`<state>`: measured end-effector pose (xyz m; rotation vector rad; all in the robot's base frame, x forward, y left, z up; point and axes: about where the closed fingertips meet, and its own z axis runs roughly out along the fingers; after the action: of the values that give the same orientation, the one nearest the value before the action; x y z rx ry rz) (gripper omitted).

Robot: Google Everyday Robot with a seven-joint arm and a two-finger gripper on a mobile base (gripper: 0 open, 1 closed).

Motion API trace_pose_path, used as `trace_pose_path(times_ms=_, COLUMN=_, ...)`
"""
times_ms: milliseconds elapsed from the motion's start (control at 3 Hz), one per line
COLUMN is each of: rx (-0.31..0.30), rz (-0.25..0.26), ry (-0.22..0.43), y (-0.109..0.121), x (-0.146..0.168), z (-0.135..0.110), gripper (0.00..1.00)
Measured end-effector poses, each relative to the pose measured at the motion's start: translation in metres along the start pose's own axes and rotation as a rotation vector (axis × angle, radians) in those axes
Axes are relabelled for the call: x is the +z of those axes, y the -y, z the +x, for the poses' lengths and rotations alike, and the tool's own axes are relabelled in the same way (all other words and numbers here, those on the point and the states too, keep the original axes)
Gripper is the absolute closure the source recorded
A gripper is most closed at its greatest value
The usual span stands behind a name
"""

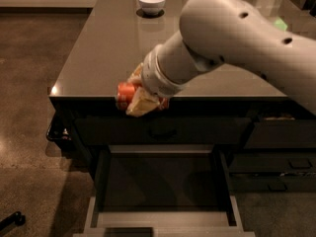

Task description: Pick coke can from middle drawer and place on counter

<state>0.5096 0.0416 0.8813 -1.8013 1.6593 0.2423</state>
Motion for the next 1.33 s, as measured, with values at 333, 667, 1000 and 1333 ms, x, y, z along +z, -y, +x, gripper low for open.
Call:
trace_pose_path(times_ms=333, rx=-0.009, rz=0.008, ry=-0.003, y=0.003, x=-0.002, z=-0.002, gripper=1.00)
trace_pose_path(times_ms=667, rx=-0.035, rz=0.030, ry=-0.025, y=0.012, x=-0.009, z=-0.008, gripper=1.00)
trace_pose_path(times_ms=1000, rx=-0.085, rz=0.131, ry=-0.096, y=0.055, x=-0.039, z=-0.022, gripper=1.00)
trace_pose_path(times_ms=1333, rx=-0.081, rz=0.213, ry=-0.167, y=0.100, x=-0.061, z=-0.003, gripper=1.00)
